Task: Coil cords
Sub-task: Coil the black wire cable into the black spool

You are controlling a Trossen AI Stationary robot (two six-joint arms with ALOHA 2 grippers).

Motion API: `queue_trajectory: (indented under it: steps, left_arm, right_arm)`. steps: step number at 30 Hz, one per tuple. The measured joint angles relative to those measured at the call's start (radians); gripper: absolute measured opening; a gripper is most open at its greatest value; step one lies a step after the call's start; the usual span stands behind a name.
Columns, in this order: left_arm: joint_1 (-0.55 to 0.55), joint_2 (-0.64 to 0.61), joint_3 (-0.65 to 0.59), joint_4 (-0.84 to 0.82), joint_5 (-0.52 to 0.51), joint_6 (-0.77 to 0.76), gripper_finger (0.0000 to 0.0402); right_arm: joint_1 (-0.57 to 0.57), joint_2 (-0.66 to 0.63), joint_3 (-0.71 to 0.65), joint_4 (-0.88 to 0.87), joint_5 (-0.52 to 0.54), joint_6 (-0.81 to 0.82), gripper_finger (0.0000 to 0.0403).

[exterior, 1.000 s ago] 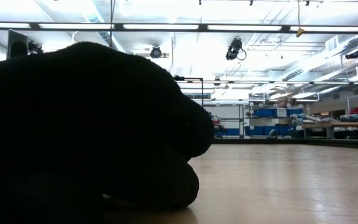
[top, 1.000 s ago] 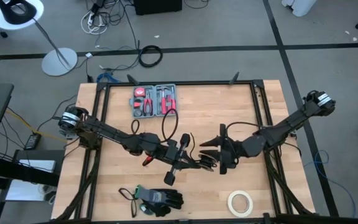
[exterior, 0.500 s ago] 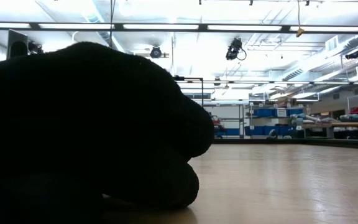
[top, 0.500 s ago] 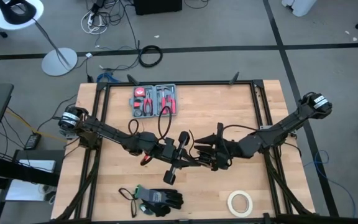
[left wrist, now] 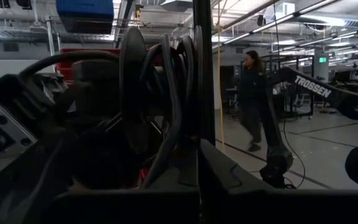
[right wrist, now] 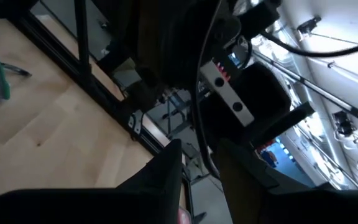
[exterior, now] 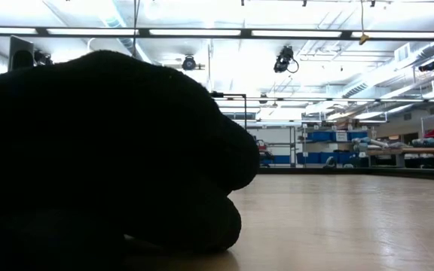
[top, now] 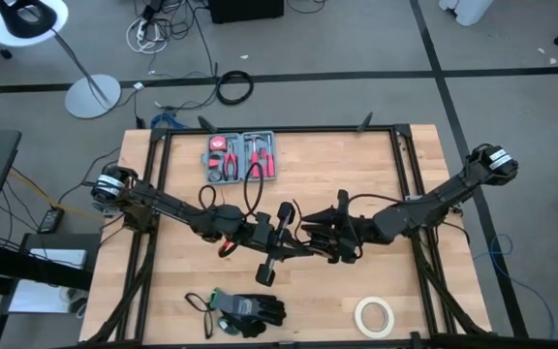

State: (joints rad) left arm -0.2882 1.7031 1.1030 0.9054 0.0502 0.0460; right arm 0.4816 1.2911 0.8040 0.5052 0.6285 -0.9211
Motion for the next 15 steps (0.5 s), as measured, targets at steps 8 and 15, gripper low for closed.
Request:
queue_trajectory:
  steps: [8,15]
  left_arm:
    - [0.0,0.0,0.0,0.003,-0.001,0.002,0.0]
    - [0.0,0.0,0.0,0.014,-0.004,0.002,0.0]
  right_arm:
    - [-0.058,0.0,0.0,0.013,-0.086,0.003,0.01]
    - [-0.084,0.0,0.0,0.018,-0.13,0.004,0.01]
